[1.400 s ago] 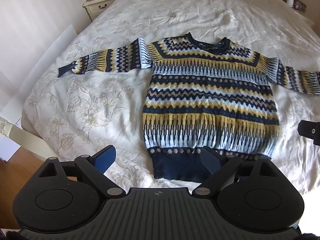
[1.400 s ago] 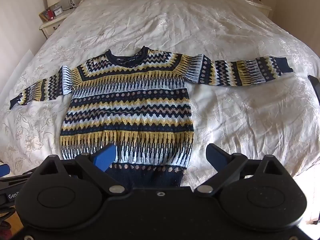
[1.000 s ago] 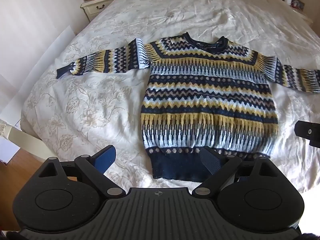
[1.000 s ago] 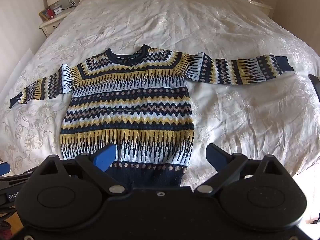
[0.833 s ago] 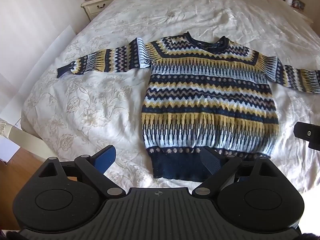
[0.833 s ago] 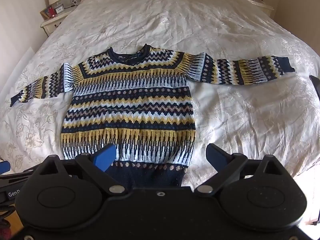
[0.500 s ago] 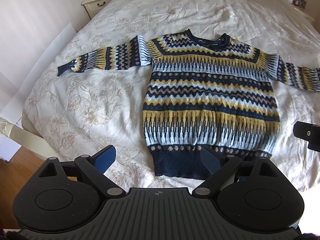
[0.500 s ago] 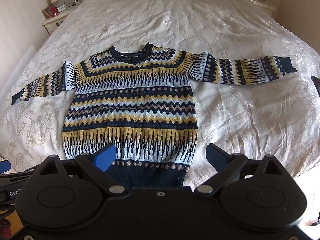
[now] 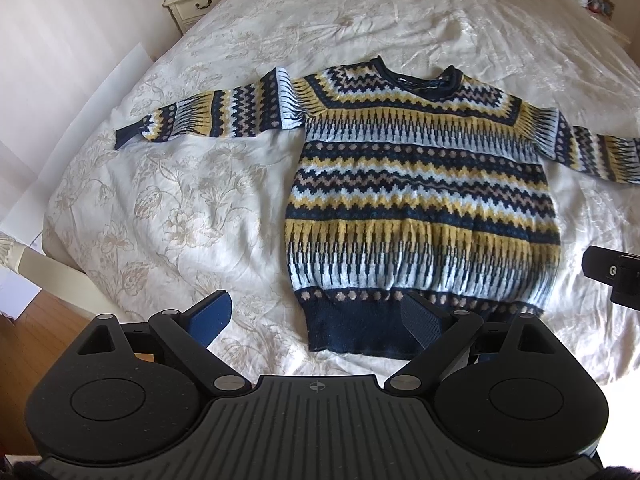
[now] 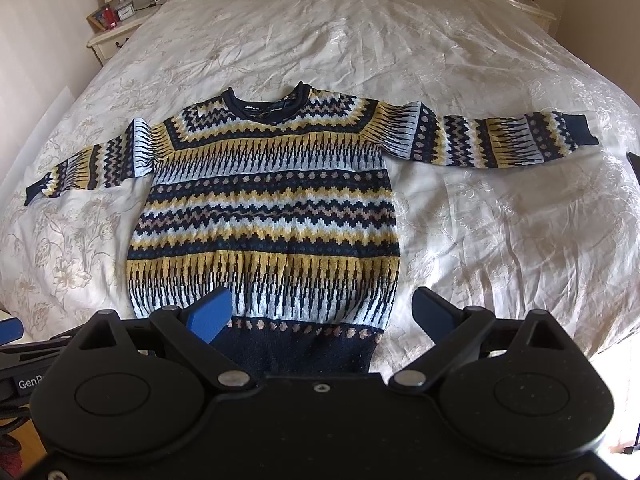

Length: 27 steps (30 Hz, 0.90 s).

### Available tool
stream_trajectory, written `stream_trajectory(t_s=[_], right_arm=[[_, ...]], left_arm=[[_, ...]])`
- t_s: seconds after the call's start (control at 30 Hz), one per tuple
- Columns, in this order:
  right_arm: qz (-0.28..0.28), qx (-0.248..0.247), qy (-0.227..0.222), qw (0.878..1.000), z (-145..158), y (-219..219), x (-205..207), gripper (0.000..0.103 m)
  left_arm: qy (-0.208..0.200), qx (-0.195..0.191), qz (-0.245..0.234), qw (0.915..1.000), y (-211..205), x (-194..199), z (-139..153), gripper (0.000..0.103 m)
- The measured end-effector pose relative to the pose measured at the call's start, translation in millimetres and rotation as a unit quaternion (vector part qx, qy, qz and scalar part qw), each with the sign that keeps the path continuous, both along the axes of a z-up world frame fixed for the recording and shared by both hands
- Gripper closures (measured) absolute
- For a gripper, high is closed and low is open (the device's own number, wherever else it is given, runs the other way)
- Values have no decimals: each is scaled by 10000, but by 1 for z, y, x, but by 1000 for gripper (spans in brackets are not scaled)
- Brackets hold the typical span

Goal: Fold small clothes
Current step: 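Move both grippers over the spread-out patterned sweater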

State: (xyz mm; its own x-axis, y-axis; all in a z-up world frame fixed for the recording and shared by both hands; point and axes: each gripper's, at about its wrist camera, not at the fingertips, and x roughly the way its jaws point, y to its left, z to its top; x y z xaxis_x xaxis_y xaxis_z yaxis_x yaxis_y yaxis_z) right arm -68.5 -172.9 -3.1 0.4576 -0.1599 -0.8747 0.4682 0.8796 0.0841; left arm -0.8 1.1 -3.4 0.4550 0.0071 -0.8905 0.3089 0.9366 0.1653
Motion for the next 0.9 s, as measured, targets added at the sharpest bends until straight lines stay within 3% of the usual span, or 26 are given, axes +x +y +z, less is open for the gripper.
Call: stream_trajectory(t_s=[0.9], right_arm=[[6, 108, 280, 9995, -17, -9, 25, 6]], left_arm=[[296, 81, 21, 9995, -15, 32, -14, 10]])
